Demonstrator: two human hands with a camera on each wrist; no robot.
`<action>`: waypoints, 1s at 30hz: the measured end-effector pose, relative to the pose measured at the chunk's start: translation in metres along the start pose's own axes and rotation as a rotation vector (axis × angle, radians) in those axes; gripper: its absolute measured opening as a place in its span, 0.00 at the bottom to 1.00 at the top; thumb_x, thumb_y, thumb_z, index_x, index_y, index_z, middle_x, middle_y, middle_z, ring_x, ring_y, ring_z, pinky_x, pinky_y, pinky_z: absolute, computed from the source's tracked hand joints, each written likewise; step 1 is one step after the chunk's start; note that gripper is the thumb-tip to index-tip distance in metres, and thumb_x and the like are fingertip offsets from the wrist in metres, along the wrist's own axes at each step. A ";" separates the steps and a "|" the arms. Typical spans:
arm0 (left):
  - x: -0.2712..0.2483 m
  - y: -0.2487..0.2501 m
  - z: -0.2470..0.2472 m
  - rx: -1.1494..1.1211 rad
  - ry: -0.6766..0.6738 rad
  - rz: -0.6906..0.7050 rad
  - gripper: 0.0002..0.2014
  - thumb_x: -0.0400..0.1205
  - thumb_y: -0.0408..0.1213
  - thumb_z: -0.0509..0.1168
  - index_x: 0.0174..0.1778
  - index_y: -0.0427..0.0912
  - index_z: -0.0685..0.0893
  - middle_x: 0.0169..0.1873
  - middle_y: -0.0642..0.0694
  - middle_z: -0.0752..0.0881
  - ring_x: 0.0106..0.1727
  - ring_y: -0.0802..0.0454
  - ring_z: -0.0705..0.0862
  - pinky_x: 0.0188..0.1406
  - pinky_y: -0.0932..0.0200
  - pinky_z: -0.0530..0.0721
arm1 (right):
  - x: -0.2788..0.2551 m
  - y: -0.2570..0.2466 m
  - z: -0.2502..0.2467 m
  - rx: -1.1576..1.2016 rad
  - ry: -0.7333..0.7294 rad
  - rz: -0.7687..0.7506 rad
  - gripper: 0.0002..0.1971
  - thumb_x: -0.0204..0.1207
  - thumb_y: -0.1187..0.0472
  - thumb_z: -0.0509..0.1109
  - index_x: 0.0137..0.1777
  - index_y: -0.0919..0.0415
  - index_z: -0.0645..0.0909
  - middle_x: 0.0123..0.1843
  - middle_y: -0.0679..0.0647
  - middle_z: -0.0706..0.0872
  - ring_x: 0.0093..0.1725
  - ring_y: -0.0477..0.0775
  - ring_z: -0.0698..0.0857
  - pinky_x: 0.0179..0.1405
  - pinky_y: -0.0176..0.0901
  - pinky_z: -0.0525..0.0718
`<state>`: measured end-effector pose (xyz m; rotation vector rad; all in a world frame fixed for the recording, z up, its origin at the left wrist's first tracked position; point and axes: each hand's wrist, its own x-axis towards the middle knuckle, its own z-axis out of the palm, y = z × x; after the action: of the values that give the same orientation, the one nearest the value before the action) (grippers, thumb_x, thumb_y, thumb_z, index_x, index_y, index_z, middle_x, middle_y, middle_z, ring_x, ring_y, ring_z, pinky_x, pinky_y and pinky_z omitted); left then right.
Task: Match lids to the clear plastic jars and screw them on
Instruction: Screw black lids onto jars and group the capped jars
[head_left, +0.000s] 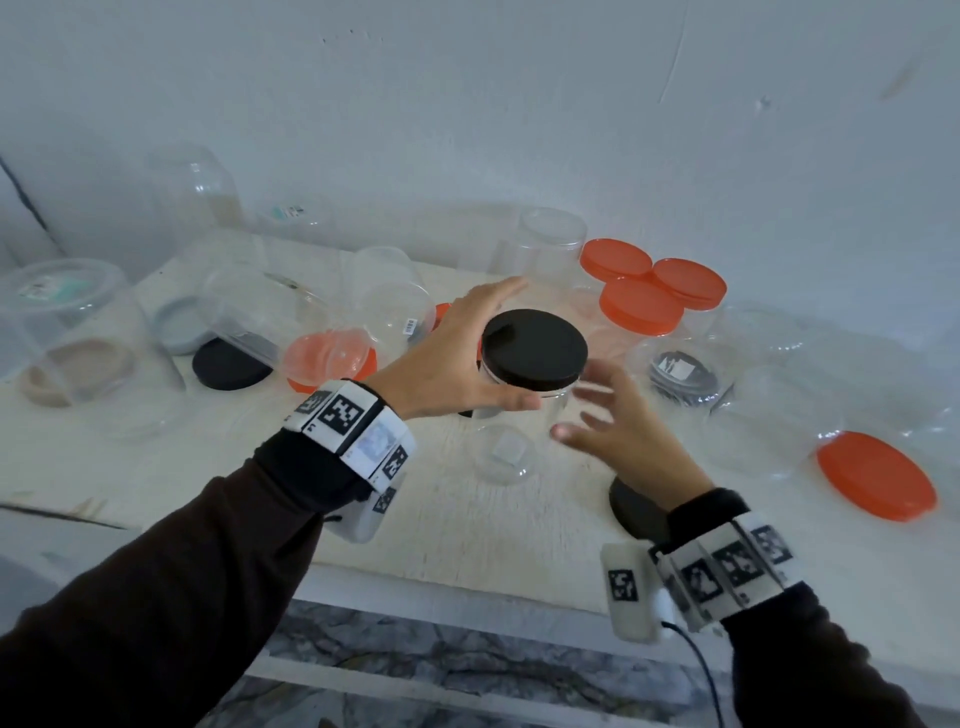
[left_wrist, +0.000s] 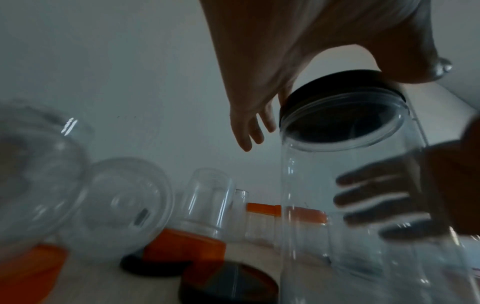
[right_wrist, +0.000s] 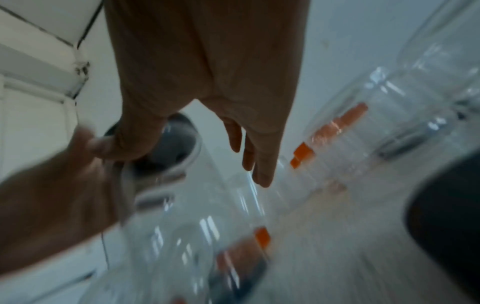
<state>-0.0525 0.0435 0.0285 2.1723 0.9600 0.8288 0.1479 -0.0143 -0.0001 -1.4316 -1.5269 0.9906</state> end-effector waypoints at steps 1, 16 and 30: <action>-0.003 -0.004 0.001 -0.052 0.000 -0.038 0.57 0.58 0.59 0.77 0.80 0.48 0.54 0.76 0.53 0.62 0.76 0.56 0.63 0.75 0.55 0.64 | 0.002 -0.011 -0.011 0.001 0.013 -0.034 0.44 0.61 0.55 0.78 0.76 0.60 0.60 0.71 0.51 0.72 0.68 0.48 0.75 0.68 0.44 0.75; -0.004 -0.020 0.032 -0.425 0.071 -0.135 0.41 0.65 0.34 0.79 0.72 0.47 0.67 0.63 0.57 0.79 0.63 0.70 0.76 0.57 0.78 0.73 | 0.047 -0.127 -0.016 -1.053 -0.544 -0.326 0.39 0.67 0.46 0.76 0.77 0.42 0.61 0.70 0.48 0.71 0.68 0.49 0.71 0.67 0.44 0.72; -0.001 -0.028 0.024 -0.411 -0.011 -0.128 0.38 0.64 0.38 0.80 0.69 0.49 0.70 0.57 0.60 0.81 0.60 0.73 0.77 0.57 0.77 0.75 | 0.058 -0.133 -0.014 -1.039 -0.699 -0.274 0.38 0.64 0.59 0.78 0.72 0.33 0.66 0.64 0.44 0.66 0.60 0.48 0.71 0.57 0.39 0.78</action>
<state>-0.0466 0.0511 -0.0069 1.7452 0.8293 0.8654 0.1100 0.0370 0.1312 -1.4890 -2.9456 0.5185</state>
